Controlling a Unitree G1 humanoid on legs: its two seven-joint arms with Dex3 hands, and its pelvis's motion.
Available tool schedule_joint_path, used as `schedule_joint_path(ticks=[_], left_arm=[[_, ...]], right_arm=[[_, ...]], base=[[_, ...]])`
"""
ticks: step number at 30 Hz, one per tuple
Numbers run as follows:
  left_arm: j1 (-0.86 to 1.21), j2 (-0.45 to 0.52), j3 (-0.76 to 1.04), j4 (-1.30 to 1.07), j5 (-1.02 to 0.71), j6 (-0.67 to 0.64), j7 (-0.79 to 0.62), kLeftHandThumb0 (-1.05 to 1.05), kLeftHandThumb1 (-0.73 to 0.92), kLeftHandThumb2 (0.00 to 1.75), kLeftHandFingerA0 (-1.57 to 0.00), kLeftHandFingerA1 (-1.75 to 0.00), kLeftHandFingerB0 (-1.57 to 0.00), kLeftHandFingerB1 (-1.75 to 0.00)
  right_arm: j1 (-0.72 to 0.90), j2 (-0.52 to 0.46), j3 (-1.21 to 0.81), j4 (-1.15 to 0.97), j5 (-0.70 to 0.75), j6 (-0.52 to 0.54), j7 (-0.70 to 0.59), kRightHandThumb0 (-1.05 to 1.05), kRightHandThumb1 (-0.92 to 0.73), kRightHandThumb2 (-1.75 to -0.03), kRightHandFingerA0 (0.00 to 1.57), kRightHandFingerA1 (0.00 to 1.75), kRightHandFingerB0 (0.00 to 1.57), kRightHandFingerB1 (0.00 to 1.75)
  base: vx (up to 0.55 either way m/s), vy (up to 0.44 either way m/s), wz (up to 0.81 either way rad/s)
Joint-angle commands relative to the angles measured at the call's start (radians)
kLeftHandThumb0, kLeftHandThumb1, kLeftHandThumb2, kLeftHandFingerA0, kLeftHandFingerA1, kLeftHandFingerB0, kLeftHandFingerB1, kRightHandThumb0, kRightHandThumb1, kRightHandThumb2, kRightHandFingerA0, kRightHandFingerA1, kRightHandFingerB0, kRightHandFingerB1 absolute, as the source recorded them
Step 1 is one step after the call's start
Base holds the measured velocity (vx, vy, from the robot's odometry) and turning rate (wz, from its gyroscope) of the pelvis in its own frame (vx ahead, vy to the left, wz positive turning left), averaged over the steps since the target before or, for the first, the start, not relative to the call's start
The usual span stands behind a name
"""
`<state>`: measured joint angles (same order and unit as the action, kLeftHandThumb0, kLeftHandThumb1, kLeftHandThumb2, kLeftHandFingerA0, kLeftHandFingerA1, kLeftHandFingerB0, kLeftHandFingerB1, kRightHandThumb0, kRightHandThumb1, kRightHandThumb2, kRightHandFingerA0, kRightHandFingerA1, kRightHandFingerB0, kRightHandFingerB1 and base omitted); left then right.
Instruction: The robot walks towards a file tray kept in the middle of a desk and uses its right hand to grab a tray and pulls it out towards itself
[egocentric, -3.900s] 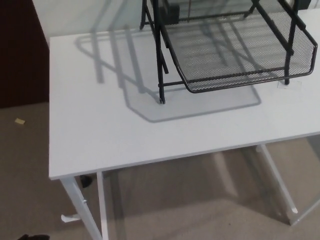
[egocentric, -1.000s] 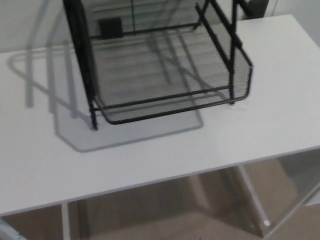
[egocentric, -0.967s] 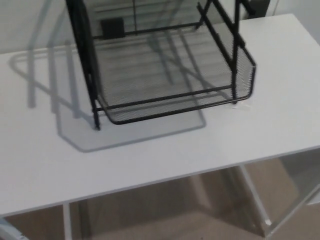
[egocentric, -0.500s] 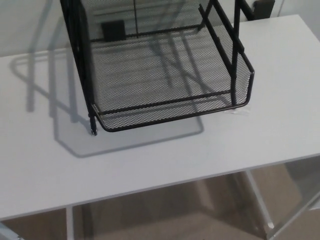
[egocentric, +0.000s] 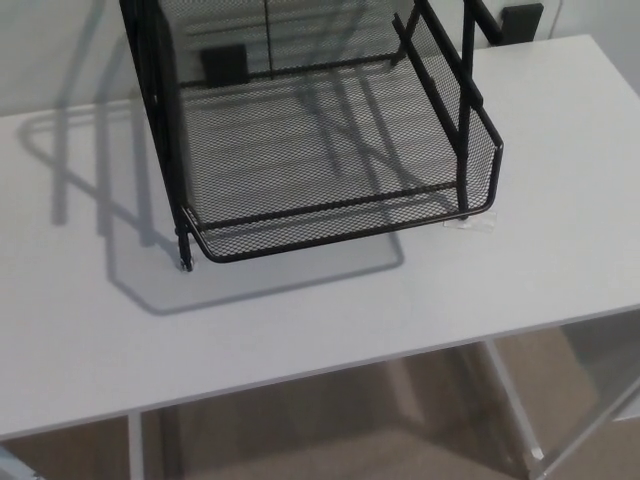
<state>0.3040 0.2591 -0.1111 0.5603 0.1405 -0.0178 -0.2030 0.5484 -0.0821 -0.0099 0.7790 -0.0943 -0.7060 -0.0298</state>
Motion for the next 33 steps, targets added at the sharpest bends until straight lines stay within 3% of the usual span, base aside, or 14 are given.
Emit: schedule_joint_path(ticks=[1, 7, 8, 12, 14, 15, 16, 17, 18, 21, 23, 24, 25, 33], left_arm=[[-0.006, 0.011, -0.007, -0.059, 0.018, -0.006, 0.01, -0.35, 0.71, 0.61, -0.38, -0.44, -0.25, -0.32], [-0.012, 0.01, -0.003, -0.047, 0.007, -0.025, -0.001, -0.35, 0.7, 0.61, -0.39, -0.46, -0.26, -0.32], [-0.011, 0.011, -0.005, -0.046, 0.012, -0.028, 0.002, -0.28, 0.5, 0.97, -0.33, -0.61, -0.12, -0.49], [-0.006, 0.007, -0.002, -0.047, 0.01, -0.029, 0.001, -0.28, 0.5, 0.97, -0.33, -0.61, -0.11, -0.49], [-0.003, 0.008, -0.004, -0.049, 0.013, -0.033, 0.0, -0.37, 0.69, 0.61, -0.38, -0.45, -0.25, -0.32], [-0.001, 0.014, -0.01, -0.051, 0.025, -0.037, 0.004, -0.37, 0.7, 0.61, -0.38, -0.44, -0.25, -0.32], [0.0, 0.014, -0.011, -0.053, 0.027, -0.038, 0.005, -0.37, 0.7, 0.61, -0.38, -0.44, -0.26, -0.32], [0.001, 0.014, -0.012, -0.055, 0.03, -0.039, 0.008, -0.37, 0.7, 0.61, -0.38, -0.44, -0.26, -0.32], [0.001, 0.015, -0.014, -0.054, 0.034, -0.039, 0.011, -0.36, 0.7, 0.61, -0.38, -0.44, -0.26, -0.32], [0.007, 0.017, -0.017, -0.066, 0.038, -0.035, 0.011, -0.35, 0.71, 0.61, -0.37, -0.45, -0.25, -0.32], [0.006, 0.018, -0.023, -0.059, 0.046, -0.05, 0.016, -0.37, 0.71, 0.61, -0.39, -0.46, -0.27, -0.32], [0.007, 0.02, -0.026, -0.059, 0.054, -0.056, 0.022, -0.29, 0.5, 0.98, -0.34, -0.62, -0.14, -0.5], [0.008, 0.022, -0.03, -0.059, 0.061, -0.058, 0.027, -0.39, 0.73, 0.63, -0.42, -0.48, -0.28, -0.33], [0.011, 0.037, -0.05, -0.076, 0.078, -0.047, 0.014, -0.39, 0.72, 0.63, -0.44, -0.47, -0.27, -0.33]], right_arm=[[0.34, 0.011, 0.033, -0.735, 0.371, -0.157, 0.062, -0.58, -0.73, -0.63, 0.43, 0.34, 0.3, 0.31], [0.456, 0.02, -0.101, -1.086, 0.391, -0.215, -0.07, -0.5, -0.73, -0.62, 0.42, 0.34, 0.32, 0.32], [0.445, 0.053, -0.209, -1.177, 0.334, -0.241, -0.122, -0.49, -0.72, -0.62, 0.4, 0.34, 0.31, 0.31], [0.458, 0.078, -0.264, -1.317, 0.306, -0.217, -0.137, -0.46, -0.71, -0.62, 0.36, 0.34, 0.3, 0.31], [0.411, 0.082, -0.361, -1.445, 0.206, -0.208, -0.123, -0.43, -0.7, -0.62, 0.32, 0.34, 0.24, 0.31], [0.367, 0.064, -0.396, -1.508, 0.158, -0.183, -0.104, -0.41, -0.69, -0.61, 0.28, 0.33, 0.23, 0.3], [0.35, 0.05, -0.39, -1.532, 0.145, -0.169, -0.089, -0.24, -0.55, -1.04, 0.08, 0.51, 0.08, 0.5], [0.319, 0.024, -0.374, -1.579, 0.11, -0.132, -0.055, -0.48, -0.66, -0.7, 0.14, 0.33, 0.14, 0.32], [0.297, 0.012, -0.36, -1.625, 0.062, -0.082, -0.027, -0.28, -0.58, -1.04, 0.0, 0.48, 0.0, 0.47], [0.183, 0.002, -0.292, -1.725, -0.114, 0.071, 0.054, -0.29, -0.54, -1.02, 0.0, 0.5, 0.0, 0.48], [0.095, -0.015, -0.224, -1.749, -0.219, 0.16, 0.125, -0.47, -0.65, -0.59, 0.06, 0.28, 0.06, 0.26], [0.021, 0.009, -0.17, -1.746, -0.305, 0.196, 0.153, -0.47, -0.62, -0.61, 0.1, 0.26, 0.1, 0.25], [-0.034, 0.012, -0.128, -1.736, -0.349, 0.221, 0.181, -0.47, -0.62, -0.62, 0.09, 0.25, 0.09, 0.24], [-0.407, 0.175, 0.126, -1.583, -0.811, 0.357, 0.356, -0.53, -0.64, -0.64, 0.04, 0.21, 0.08, 0.22]], base=[[0.0, 0.0, 0.0], [0.0, 0.0, 0.0], [0.0, 0.0, 0.0], [0.0, 0.0, 0.0], [0.0, 0.0, 0.0], [0.0, 0.0, 0.0], [0.0, 0.0, 0.0], [0.0, 0.0, 0.0], [0.0, 0.0, 0.0], [0.0, 0.0, 0.0], [0.0, 0.0, 0.0], [0.0, 0.0, 0.0], [0.0, 0.0, 0.0], [0.0, 0.0, 0.0]])
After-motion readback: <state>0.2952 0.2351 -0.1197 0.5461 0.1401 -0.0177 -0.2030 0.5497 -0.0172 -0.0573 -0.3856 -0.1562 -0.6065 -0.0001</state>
